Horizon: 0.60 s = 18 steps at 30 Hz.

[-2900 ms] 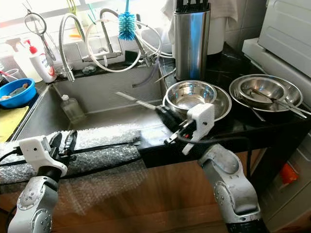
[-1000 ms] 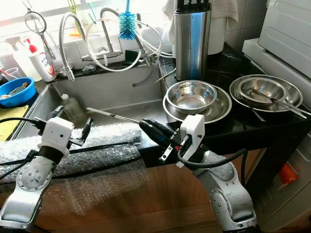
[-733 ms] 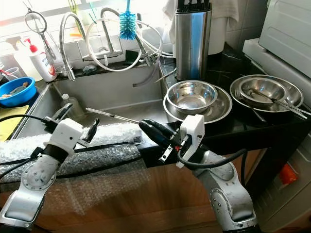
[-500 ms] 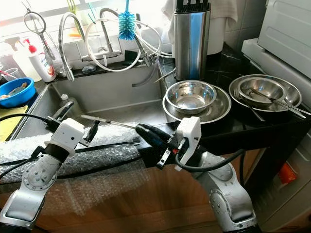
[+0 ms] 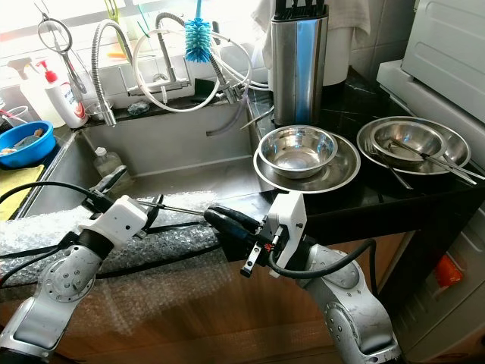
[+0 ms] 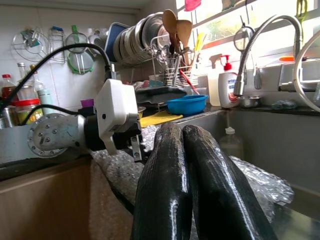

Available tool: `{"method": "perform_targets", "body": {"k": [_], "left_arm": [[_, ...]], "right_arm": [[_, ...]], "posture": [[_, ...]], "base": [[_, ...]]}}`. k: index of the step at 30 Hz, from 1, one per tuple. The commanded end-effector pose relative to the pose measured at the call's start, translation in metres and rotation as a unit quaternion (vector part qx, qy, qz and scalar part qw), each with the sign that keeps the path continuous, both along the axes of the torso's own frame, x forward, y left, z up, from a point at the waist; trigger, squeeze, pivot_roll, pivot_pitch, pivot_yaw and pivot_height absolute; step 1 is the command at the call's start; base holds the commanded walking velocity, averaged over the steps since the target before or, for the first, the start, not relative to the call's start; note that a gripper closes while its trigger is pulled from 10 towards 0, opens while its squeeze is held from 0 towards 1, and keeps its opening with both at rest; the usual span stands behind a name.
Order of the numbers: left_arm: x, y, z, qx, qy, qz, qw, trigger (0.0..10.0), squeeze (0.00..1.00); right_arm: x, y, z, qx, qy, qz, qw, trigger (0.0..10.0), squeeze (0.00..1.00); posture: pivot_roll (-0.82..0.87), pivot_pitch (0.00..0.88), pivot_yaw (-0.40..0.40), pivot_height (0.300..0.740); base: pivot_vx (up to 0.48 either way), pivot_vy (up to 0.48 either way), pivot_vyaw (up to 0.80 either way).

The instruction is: Kitchen organization

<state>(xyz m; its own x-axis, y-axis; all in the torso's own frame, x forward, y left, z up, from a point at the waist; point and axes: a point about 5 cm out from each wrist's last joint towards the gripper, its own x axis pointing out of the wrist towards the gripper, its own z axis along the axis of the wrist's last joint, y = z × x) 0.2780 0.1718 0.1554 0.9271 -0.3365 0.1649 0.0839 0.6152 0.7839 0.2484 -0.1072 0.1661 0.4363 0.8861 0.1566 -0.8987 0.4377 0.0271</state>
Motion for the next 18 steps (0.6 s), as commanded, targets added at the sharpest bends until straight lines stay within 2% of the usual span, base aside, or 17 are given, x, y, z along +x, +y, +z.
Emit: {"method": "perform_targets", "body": {"k": [1,2,3,4,5,6,9,10,11,12,14,16,18], "left_arm": [[0.0011,0.0086,-0.0059,0.02,0.014,0.016,1.0,10.0,0.0],[0.0011,0.0091,-0.0061,0.021,0.013,0.017,1.0,10.0,0.0],[0.0012,0.0094,-0.0059,0.021,0.012,0.018,1.0,9.4,0.0],[0.0012,0.0094,-0.0058,0.021,0.011,0.018,1.0,6.9,0.0],[0.0014,0.0097,-0.0056,0.02,0.01,0.021,1.0,5.8,0.0],[0.0017,0.0098,-0.0053,0.019,0.007,0.024,1.0,1.8,0.0],[0.002,0.0099,-0.005,0.02,0.004,0.027,0.999,1.8,0.0],[0.0024,0.0093,-0.0047,0.017,0.004,0.026,1.0,0.4,0.0],[0.0027,0.0089,-0.0046,0.015,0.004,0.026,1.0,1.5,0.0],[0.003,0.0088,-0.0045,0.013,0.004,0.026,1.0,3.0,0.0],[0.0033,0.0085,-0.004,0.006,0.003,0.026,1.0,3.0,0.0],[0.0032,0.0074,-0.0041,0.003,0.004,0.024,1.0,2.5,0.0],[0.0031,0.0067,-0.0041,0.002,0.004,0.022,1.0,2.7,0.0]], "right_arm": [[0.0019,0.002,0.0082,0.0,-0.022,-0.001,1.0,10.0,0.0],[0.0025,0.0015,0.0085,0.0,-0.022,-0.003,1.0,10.0,0.0],[0.0032,0.0008,0.009,-0.001,-0.023,-0.005,1.0,10.0,0.0],[0.0035,0.0006,0.0092,-0.001,-0.024,-0.005,1.0,10.0,0.0],[0.0038,0.0003,0.0095,-0.001,-0.024,-0.006,1.0,10.0,0.0],[0.0041,0.0,0.0097,-0.001,-0.025,-0.007,1.0,10.0,0.0],[0.0044,-0.0001,0.0098,-0.002,-0.026,-0.009,1.0,10.0,0.0],[0.0047,-0.0002,0.0098,-0.002,-0.027,-0.01,1.0,10.0,0.0],[0.005,-0.0003,0.0098,-0.002,-0.027,-0.011,1.0,10.0,0.0],[0.0052,-0.0004,0.0099,-0.002,-0.027,-0.011,1.0,10.0,0.0],[0.0056,-0.0003,0.0099,-0.002,-0.028,-0.012,1.0,10.0,0.0],[0.0056,0.0,0.0094,-0.001,-0.027,-0.012,1.0,10.0,0.0],[0.0056,0.0002,0.0092,-0.001,-0.027,-0.012,1.0,10.0,0.0]], "posture": [[-0.09,0.0,0.152,0.74],[-0.09,0.0,0.153,0.74],[-0.09,0.0,0.152,0.74],[-0.09,0.0,0.152,0.74],[-0.09,0.0,0.152,0.74],[-0.09,0.0,0.152,0.74],[-0.09,0.0,0.152,0.74],[-0.09,0.0,0.153,0.74],[-0.09,0.0,0.153,0.74],[-0.09,0.0,0.153,0.74],[-0.09,0.0,0.154,0.74],[-0.09,0.0,0.153,0.74],[-0.09,0.0,0.153,0.74]], "base": [[0.0,0.0,0.0],[0.0,0.0,0.0],[0.0,0.0,0.0],[0.0,0.0,0.0],[0.0,0.0,0.0],[0.0,0.0,0.0],[0.0,0.0,0.0],[0.0,0.0,0.0],[0.0,0.0,0.0],[0.0,0.0,0.0],[0.0,0.0,0.0],[0.0,0.0,0.0],[0.0,0.0,0.0]]}}
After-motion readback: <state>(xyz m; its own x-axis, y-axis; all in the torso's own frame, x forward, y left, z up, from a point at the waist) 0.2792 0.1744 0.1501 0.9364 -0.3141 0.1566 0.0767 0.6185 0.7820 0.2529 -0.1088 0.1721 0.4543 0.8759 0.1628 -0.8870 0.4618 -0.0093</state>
